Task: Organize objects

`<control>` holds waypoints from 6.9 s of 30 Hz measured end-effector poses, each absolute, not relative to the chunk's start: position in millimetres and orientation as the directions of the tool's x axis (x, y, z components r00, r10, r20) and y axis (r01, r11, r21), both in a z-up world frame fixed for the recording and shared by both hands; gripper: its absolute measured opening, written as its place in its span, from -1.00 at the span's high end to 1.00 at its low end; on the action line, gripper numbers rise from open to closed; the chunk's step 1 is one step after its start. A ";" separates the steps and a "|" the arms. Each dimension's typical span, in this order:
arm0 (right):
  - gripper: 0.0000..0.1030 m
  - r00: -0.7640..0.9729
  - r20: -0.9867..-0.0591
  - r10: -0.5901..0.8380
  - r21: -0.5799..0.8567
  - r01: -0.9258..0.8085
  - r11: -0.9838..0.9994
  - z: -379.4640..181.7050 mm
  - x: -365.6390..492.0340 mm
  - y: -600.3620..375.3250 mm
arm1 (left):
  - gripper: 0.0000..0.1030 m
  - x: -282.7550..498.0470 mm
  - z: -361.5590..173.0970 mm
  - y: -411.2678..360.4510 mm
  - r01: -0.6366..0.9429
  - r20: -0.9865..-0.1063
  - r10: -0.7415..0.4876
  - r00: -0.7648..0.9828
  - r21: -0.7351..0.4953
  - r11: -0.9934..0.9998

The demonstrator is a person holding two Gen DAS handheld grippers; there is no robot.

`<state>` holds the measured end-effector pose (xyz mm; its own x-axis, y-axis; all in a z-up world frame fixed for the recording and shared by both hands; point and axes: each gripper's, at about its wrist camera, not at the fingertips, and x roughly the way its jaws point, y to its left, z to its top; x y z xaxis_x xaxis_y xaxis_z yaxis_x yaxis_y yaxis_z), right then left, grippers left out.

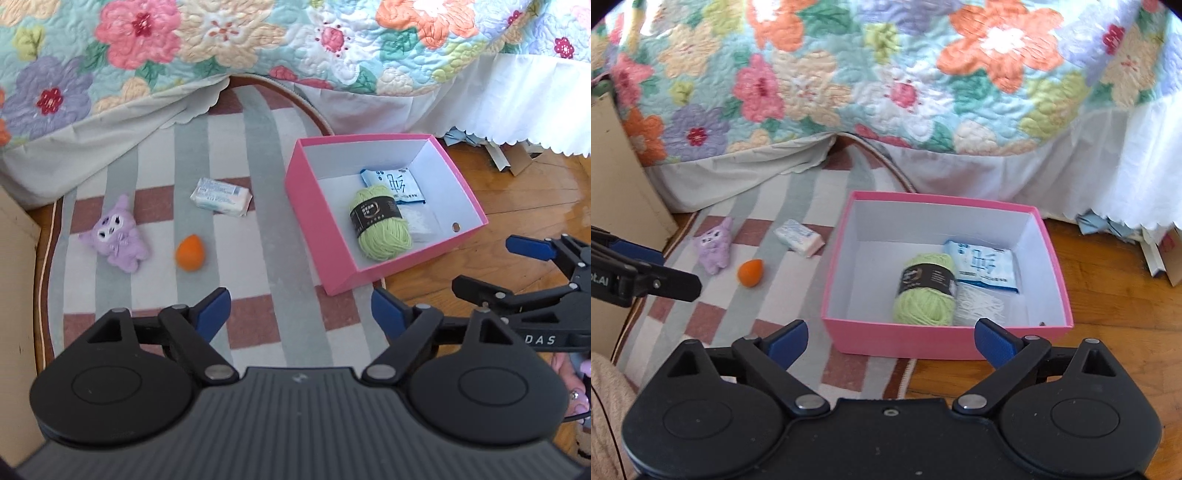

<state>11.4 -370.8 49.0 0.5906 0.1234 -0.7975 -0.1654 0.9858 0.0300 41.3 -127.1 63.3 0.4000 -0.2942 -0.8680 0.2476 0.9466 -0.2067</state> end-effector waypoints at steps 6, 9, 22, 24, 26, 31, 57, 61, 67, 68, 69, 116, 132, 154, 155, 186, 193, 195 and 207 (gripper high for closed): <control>-0.91 0.597 -0.782 0.178 0.033 -0.247 0.969 61.0 0.3 -348.0 | -0.72 28.8 66.9 -97.1 0.225 -0.866 -0.340 0.368 -0.272 0.936; -0.91 0.595 -0.769 0.232 0.080 -0.271 0.959 67.2 -3.6 -341.8 | -0.75 24.2 66.9 -83.3 0.213 -0.877 -0.323 0.356 -0.260 0.942; -0.91 0.581 -0.717 0.384 0.091 -0.468 0.879 77.1 -6.9 -282.0 | -1.00 21.6 72.1 -27.7 0.179 -0.842 -0.284 0.458 -0.226 0.958; -0.90 0.579 -0.714 0.394 0.074 -0.497 0.865 75.6 -3.3 -271.0 | -1.00 23.7 70.0 -26.5 0.202 -0.842 -0.283 0.459 -0.211 0.956; -0.89 0.574 -0.711 0.407 0.069 -0.520 0.852 72.7 1.3 -260.9 | -1.00 25.8 65.1 -26.9 0.212 -0.852 -0.265 0.452 -0.186 0.959; -0.88 0.568 -0.704 0.426 0.040 -0.568 0.822 62.5 10.9 -238.5 | -1.00 33.5 56.2 -17.6 0.197 -0.848 -0.249 0.468 -0.175 0.965; -0.88 0.589 -0.657 0.471 0.066 -0.577 0.814 -59.4 100.4 -172.1 | -0.67 126.6 -47.3 32.1 0.134 -0.766 -0.386 0.514 -0.373 0.918; -0.83 0.547 -0.698 0.461 0.111 -0.554 0.825 -80.9 107.8 -161.9 | -0.67 130.9 -67.5 34.0 0.136 -0.766 -0.405 0.499 -0.393 0.910; -0.72 0.564 -0.716 0.411 0.034 -0.561 0.827 -101.1 106.2 -146.5 | -0.67 135.4 -91.1 33.7 0.138 -0.768 -0.419 0.485 -0.406 0.904; -0.71 0.571 -0.716 0.401 0.021 -0.557 0.830 -104.5 106.0 -145.7 | -0.67 136.5 -94.9 33.3 0.135 -0.770 -0.422 0.478 -0.410 0.902; -0.71 0.580 -0.715 0.390 0.009 -0.550 0.835 -108.2 106.8 -145.4 | -0.67 137.6 -99.1 33.5 0.128 -0.770 -0.428 0.473 -0.421 0.898; 0.49 0.645 -0.694 0.318 -0.024 -0.463 0.886 -151.9 115.7 -147.0 | 0.30 150.1 -148.8 3.7 0.123 -0.762 -0.445 0.471 -0.442 0.888; 0.02 0.642 -0.670 0.374 -0.070 -0.556 0.828 -155.9 129.2 -133.6 | 0.25 165.3 -158.5 27.0 0.049 -0.720 -0.499 0.482 -0.547 0.836; 0.13 0.610 -0.682 0.404 0.007 -0.547 0.837 -139.1 90.2 -145.6 | 0.36 126.3 -130.2 -1.0 0.130 -0.788 -0.441 0.429 -0.430 0.894; 0.13 0.603 -0.686 0.408 0.018 -0.546 0.837 -137.4 88.1 -146.5 | 0.36 123.9 -129.3 -0.8 0.128 -0.790 -0.442 0.425 -0.431 0.893; 0.14 0.411 -0.801 0.436 0.161 -0.554 0.817 -21.9 31.0 -168.6 | 0.36 32.2 -15.7 -28.4 0.150 -0.835 -0.403 0.374 -0.375 0.915; 0.14 0.393 -0.809 0.437 0.185 -0.536 0.824 -2.0 19.1 -183.8 | 0.36 20.6 4.2 -41.7 0.188 -0.837 -0.415 0.356 -0.371 0.909; 0.14 0.393 -0.811 0.433 0.182 -0.533 0.826 2.6 16.1 -186.8 | 0.35 18.6 9.1 -46.0 0.199 -0.839 -0.419 0.346 -0.371 0.907; 0.14 0.396 -0.793 0.463 0.210 -0.536 0.818 28.2 -1.4 -213.7 | 0.35 4.2 40.8 -69.8 0.237 -0.846 -0.423 0.325 -0.360 0.902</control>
